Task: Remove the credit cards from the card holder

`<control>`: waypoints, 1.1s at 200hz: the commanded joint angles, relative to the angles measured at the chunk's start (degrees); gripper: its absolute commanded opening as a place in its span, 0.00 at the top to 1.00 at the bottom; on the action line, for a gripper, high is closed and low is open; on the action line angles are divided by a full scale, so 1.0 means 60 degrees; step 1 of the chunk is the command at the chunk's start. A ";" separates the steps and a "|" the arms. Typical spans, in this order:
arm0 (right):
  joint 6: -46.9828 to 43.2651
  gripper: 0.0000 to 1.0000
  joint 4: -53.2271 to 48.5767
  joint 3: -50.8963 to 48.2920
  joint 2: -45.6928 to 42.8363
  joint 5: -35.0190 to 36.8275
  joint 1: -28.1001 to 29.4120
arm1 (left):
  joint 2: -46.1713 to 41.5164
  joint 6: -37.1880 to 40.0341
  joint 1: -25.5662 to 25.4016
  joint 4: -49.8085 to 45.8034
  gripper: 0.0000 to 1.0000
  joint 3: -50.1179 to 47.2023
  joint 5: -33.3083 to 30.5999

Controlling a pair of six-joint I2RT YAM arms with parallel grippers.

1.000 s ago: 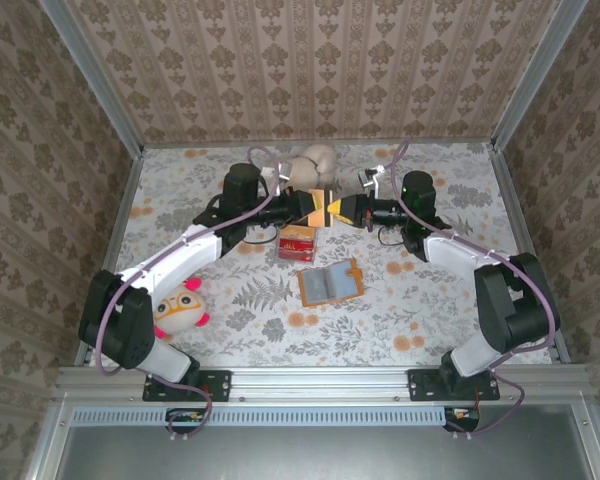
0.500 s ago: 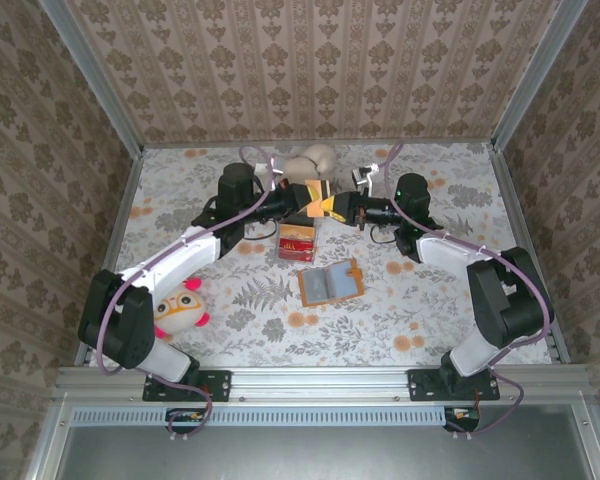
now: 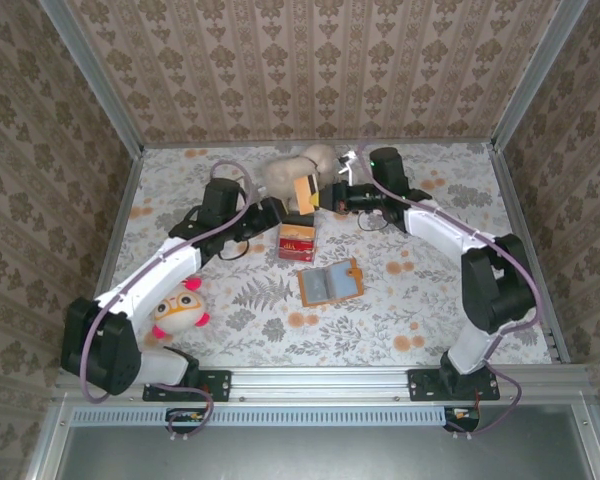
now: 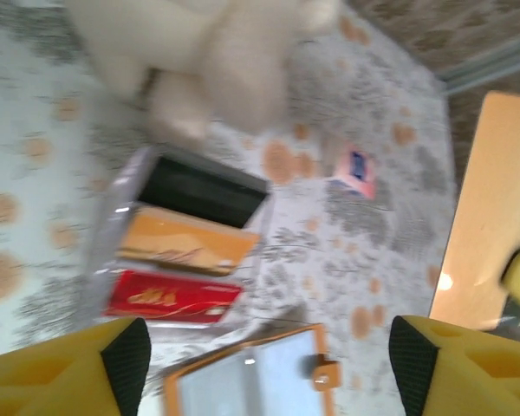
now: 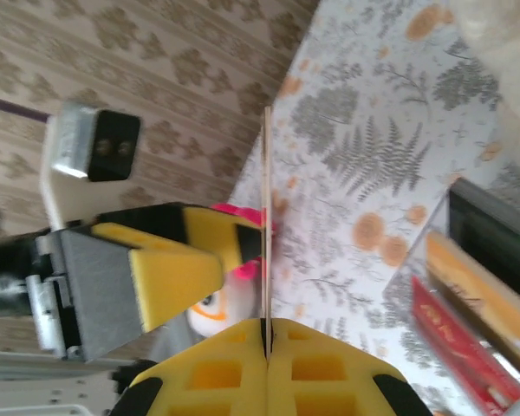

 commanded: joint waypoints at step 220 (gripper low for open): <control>-1.0863 1.00 -0.6467 0.4461 0.3787 0.2452 0.0822 | 0.0008 0.1417 0.1025 -0.2691 0.00 0.0281 -0.1240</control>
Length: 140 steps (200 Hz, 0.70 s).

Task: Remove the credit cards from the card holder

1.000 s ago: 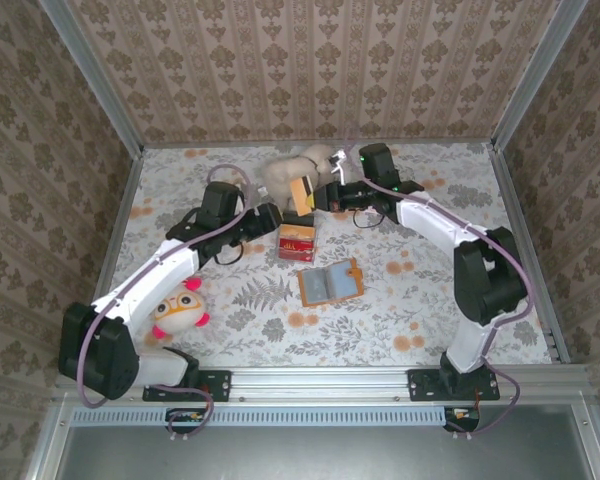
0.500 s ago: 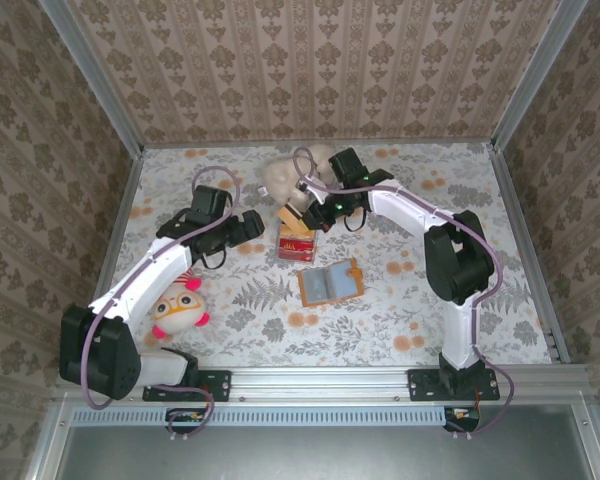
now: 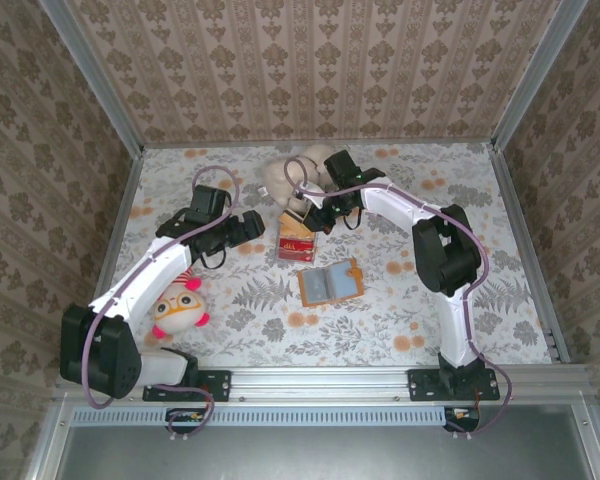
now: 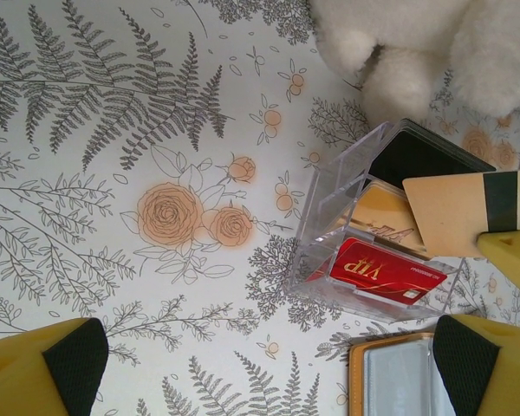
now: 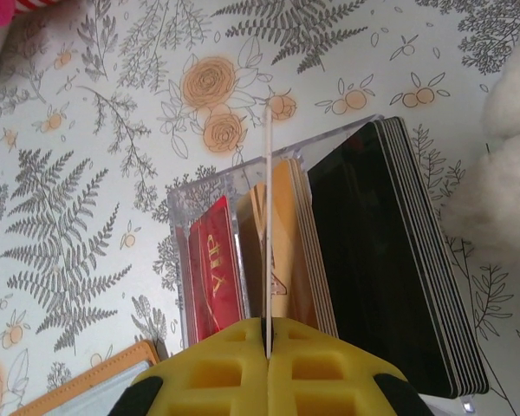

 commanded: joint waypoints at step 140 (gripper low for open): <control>-0.1578 0.88 -0.0534 0.0337 0.0346 0.0235 -0.0180 | 0.0193 0.0012 0.0059 -0.0011 0.00 0.0309 0.0693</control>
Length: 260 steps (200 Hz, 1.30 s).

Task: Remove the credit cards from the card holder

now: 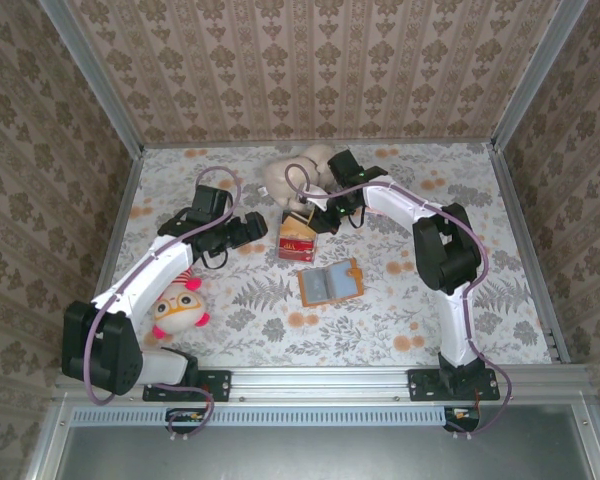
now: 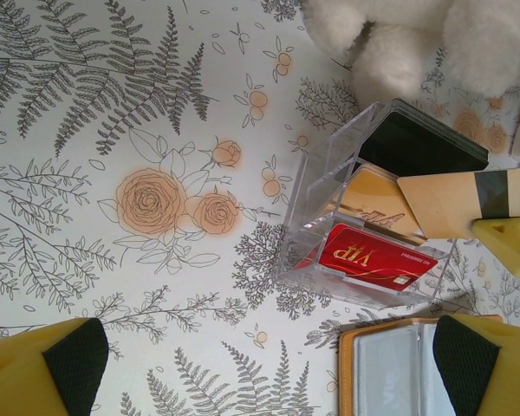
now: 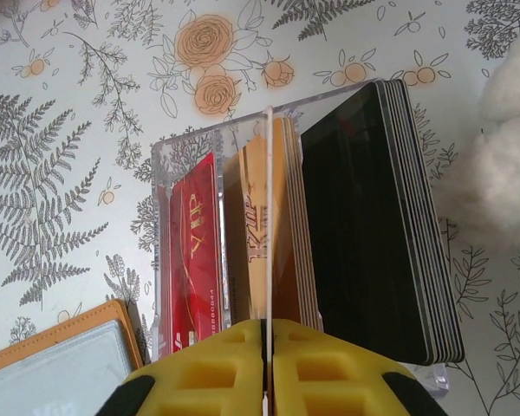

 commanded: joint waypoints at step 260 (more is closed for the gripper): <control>1.1621 0.51 0.1676 -0.6829 -0.6201 0.3760 0.0124 | 0.0992 -0.2428 -0.3793 0.1949 0.10 -0.0916 -0.0346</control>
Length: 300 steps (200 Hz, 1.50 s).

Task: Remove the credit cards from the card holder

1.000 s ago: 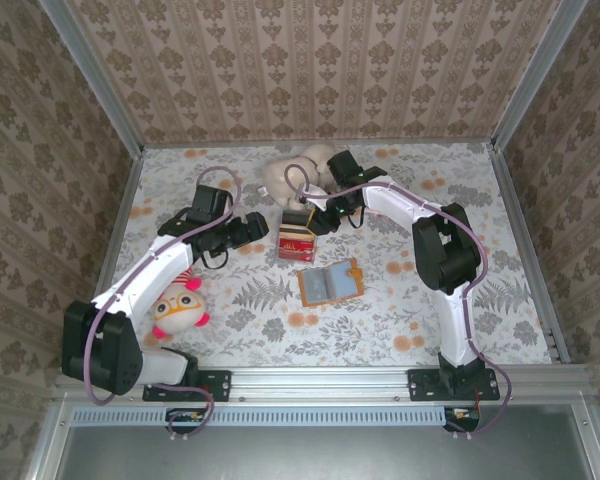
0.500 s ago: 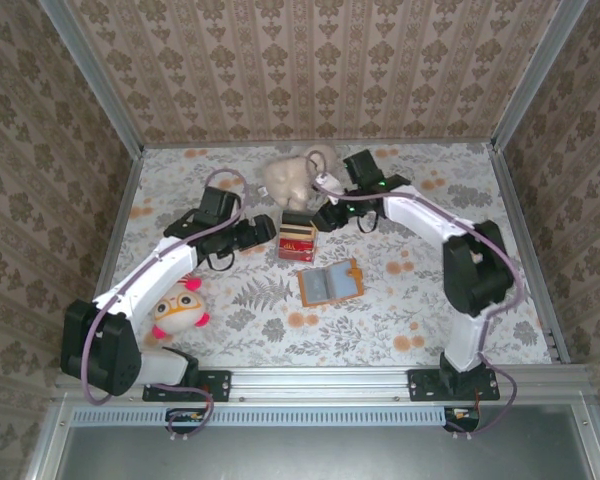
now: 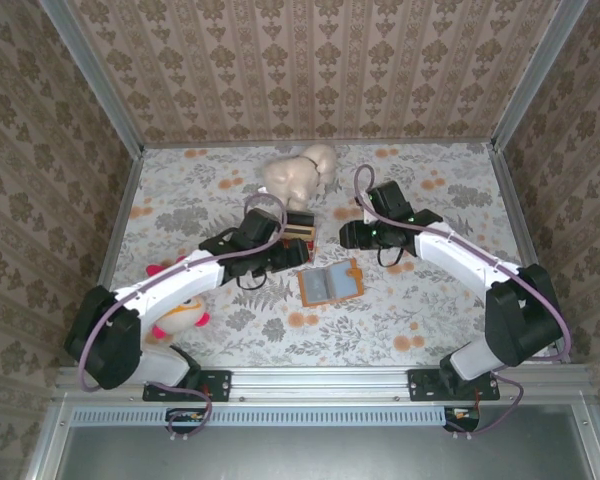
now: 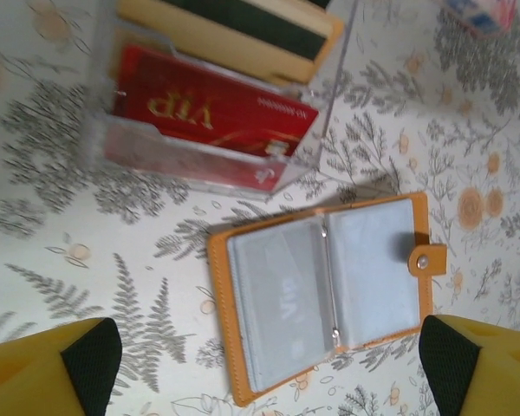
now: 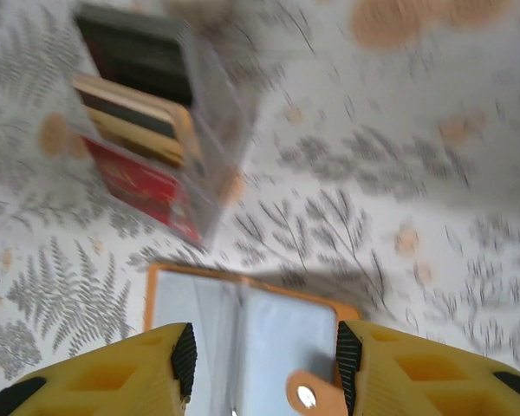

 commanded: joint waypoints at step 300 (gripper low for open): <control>0.1562 0.79 -0.0422 -0.1046 0.1405 -0.0519 0.1360 | 0.3126 -0.0885 -0.1242 0.1139 0.79 0.0324 -0.0040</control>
